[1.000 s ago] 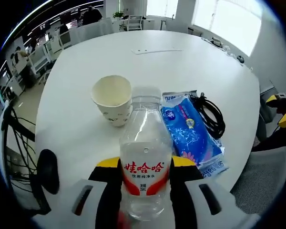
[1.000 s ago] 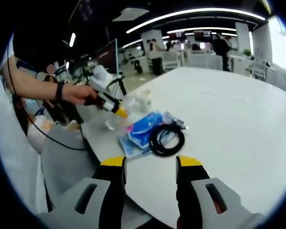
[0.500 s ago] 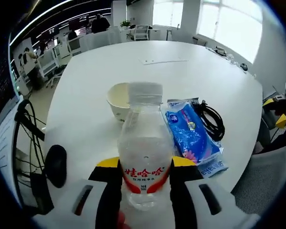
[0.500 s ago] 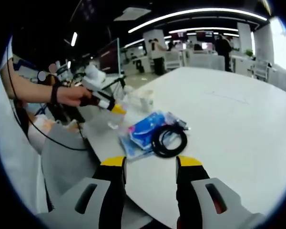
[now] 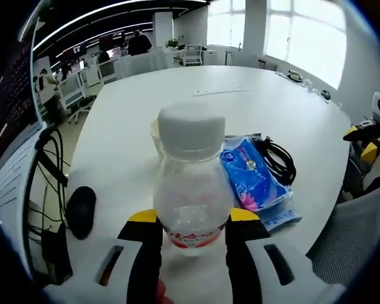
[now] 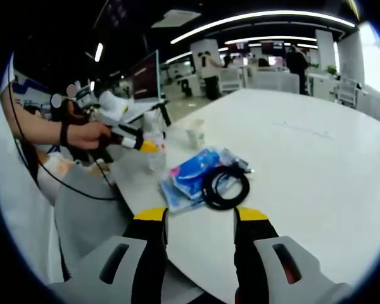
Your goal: Arrange the tabletop items into an orderly group along one side of the table until the central work area is clear of visible clutter.
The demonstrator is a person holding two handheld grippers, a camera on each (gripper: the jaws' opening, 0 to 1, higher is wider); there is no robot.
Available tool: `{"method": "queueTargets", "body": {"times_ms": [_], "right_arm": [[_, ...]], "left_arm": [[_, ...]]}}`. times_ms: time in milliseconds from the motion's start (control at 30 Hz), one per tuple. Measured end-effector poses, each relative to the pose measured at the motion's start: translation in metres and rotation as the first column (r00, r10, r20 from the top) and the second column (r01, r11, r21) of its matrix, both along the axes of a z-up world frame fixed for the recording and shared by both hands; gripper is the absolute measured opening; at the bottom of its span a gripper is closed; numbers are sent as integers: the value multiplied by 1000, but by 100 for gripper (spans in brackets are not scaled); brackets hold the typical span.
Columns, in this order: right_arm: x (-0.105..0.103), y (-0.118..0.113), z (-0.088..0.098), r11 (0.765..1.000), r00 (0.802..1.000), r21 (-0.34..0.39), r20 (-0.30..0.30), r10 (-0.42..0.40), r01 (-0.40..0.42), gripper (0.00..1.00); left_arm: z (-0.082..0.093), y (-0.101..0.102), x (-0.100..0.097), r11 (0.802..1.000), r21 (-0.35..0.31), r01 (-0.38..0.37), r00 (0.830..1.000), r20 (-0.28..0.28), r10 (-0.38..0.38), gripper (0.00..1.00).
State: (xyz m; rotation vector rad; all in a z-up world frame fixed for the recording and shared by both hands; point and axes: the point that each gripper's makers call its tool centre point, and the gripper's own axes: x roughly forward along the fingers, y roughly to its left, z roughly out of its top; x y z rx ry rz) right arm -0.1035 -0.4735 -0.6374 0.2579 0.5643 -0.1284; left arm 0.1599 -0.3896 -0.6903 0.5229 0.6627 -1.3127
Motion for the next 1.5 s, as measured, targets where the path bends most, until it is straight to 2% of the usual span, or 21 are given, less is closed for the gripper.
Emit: {"method": "queueTargets", "body": {"times_ms": [500, 967, 1167, 1300, 1500], "right_arm": [[0, 1, 0, 1000, 1000, -2, -5, 7, -7, 40], [-1, 1, 1, 1000, 1000, -5, -8, 8, -8, 40], [-2, 2, 0, 1000, 1000, -4, -11, 8, -8, 40], [-3, 5, -1, 1000, 1000, -2, -15, 11, -11, 40], [-4, 7, -3, 1000, 1000, 1, -23, 18, -18, 40]], "left_arm": [[-3, 16, -1, 998, -40, -54, 999, 5, 54, 38], [-5, 16, 3, 995, -63, -84, 996, 16, 85, 38], [-5, 15, 3, 991, -86, -107, 994, 3, 108, 39], [-3, 13, 1, 984, -116, -138, 990, -18, 136, 45], [-4, 9, 1, 976, -146, -161, 987, -37, 157, 47]]}}
